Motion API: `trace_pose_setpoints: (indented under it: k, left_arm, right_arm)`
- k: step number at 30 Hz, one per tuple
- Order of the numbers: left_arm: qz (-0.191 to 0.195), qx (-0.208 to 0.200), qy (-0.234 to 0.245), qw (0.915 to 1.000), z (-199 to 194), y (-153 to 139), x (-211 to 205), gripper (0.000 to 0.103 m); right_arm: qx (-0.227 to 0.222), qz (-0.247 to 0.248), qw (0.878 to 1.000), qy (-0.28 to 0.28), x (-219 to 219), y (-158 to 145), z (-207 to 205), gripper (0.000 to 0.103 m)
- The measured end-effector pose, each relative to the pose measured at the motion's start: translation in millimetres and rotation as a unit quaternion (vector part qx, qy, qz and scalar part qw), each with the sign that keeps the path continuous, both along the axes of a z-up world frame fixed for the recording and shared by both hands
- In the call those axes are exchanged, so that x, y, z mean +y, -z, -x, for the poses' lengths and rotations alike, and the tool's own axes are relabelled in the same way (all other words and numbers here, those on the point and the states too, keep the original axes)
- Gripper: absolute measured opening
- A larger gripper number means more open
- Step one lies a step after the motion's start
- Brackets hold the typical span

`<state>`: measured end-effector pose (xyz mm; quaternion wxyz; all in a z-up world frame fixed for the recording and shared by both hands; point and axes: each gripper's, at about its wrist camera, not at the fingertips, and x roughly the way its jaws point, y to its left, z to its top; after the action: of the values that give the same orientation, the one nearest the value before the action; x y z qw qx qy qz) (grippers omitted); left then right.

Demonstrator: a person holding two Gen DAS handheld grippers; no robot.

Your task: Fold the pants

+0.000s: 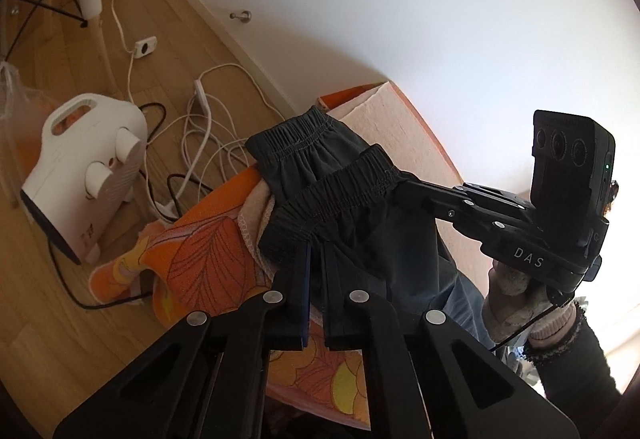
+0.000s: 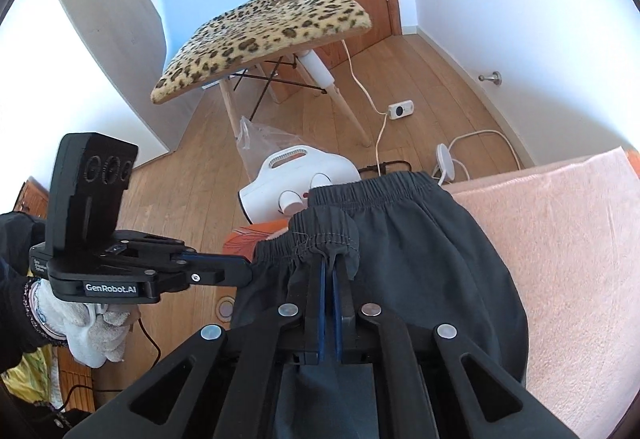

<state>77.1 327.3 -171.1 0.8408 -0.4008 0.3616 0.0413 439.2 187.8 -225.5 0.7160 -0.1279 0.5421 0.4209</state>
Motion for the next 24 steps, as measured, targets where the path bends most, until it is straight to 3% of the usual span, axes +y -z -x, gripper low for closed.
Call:
trace_pose_setpoints:
  k: [8, 12, 16, 20, 22, 24]
  left_arm:
    - [-0.077, -0.036, -0.005, 0.9964, -27.8, -36.5, 7.6, 0.001]
    - [-0.098, -0.030, -0.009, 0.9947, -48.3, -35.5, 19.4, 0.001]
    - [-0.065, -0.020, -0.012, 0.9976, -55.6, -21.8, 32.2, 0.001]
    - [-0.056, -0.009, -0.004, 0.9984, -57.7, -14.2, 26.3, 0.004]
    - [-0.056, -0.002, -0.001, 0.9984, -58.7, -13.7, 22.1, 0.017]
    - [-0.059, 0.003, -0.001, 0.9982, -60.1, -14.0, 18.6, 0.028]
  right_arm:
    - [-0.058, -0.019, 0.997, 0.047, -8.0, -28.1, -27.6, 0.000]
    - [-0.065, -0.010, 0.996, 0.062, -0.5, -25.1, -53.4, 0.000]
    - [-0.057, -0.001, 0.996, 0.063, 8.9, -12.1, -70.9, 0.000]
    - [-0.043, 0.033, 0.997, 0.055, 13.0, 14.9, -77.0, 0.002]
    - [-0.036, 0.060, 0.996, 0.054, 13.2, 25.8, -76.1, 0.008]
    - [-0.038, 0.067, 0.995, 0.062, 7.0, 24.8, -72.2, 0.042]
